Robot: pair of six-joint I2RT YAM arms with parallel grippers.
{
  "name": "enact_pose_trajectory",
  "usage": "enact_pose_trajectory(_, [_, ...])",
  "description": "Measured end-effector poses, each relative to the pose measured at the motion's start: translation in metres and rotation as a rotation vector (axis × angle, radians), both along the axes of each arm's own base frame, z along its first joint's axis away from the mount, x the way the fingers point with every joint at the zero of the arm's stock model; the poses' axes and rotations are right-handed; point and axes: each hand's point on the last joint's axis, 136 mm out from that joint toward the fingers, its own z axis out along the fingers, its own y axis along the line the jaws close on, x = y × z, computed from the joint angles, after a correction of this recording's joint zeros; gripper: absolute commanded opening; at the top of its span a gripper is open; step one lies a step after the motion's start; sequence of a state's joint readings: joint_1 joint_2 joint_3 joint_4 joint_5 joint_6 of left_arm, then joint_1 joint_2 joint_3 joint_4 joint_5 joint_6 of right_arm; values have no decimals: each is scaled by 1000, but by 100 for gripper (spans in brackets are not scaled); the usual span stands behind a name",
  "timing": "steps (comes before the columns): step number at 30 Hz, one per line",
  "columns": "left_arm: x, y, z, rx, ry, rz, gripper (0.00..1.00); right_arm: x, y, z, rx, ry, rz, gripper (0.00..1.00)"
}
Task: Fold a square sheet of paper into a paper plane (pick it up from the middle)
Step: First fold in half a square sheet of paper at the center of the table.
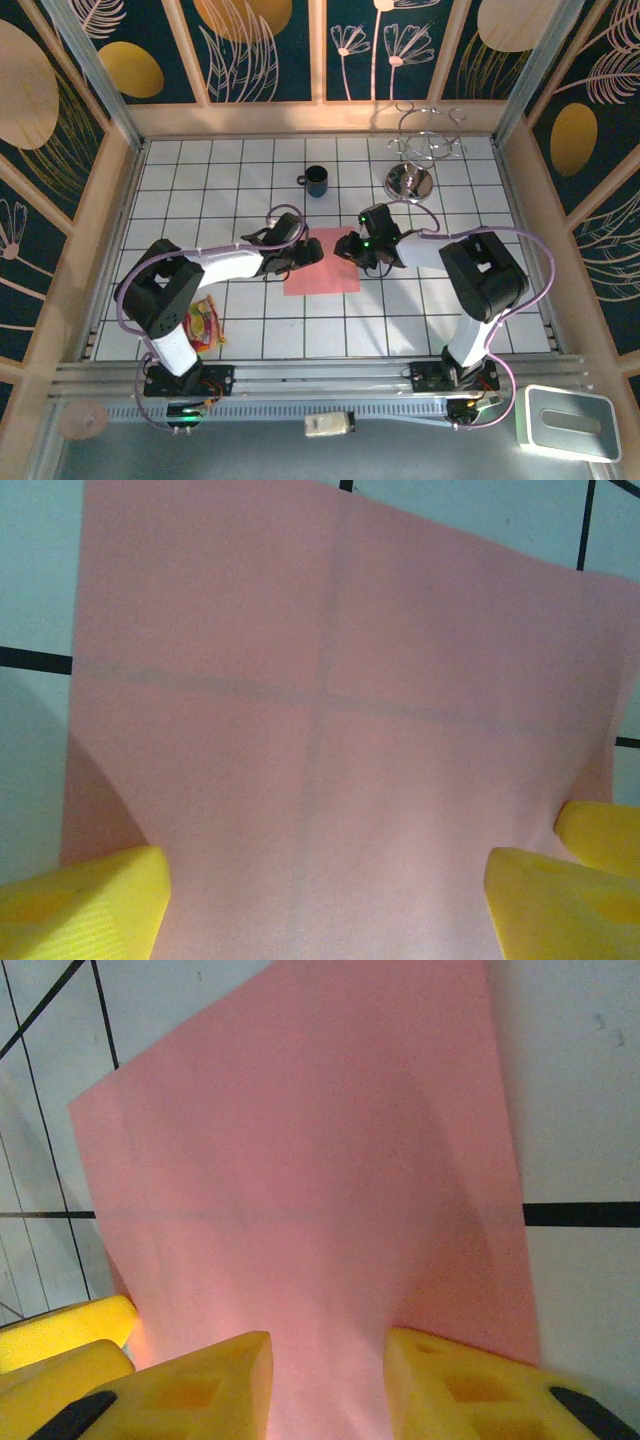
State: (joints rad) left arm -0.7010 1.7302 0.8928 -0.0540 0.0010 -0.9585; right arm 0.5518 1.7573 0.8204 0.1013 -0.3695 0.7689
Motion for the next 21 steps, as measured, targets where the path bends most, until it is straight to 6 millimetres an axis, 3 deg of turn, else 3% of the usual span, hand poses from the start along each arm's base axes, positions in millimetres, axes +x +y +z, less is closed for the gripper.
enact_pose_trajectory(10, [-2, 3, 7, -87, -4, 19, 93, 3, 12, 2, 67, 6, 10, 34])
enact_pose_trajectory(21, [-3, 3, 5, -80, 8, -1, 85, 2, 26, 4, 160, 39, 23, 27])
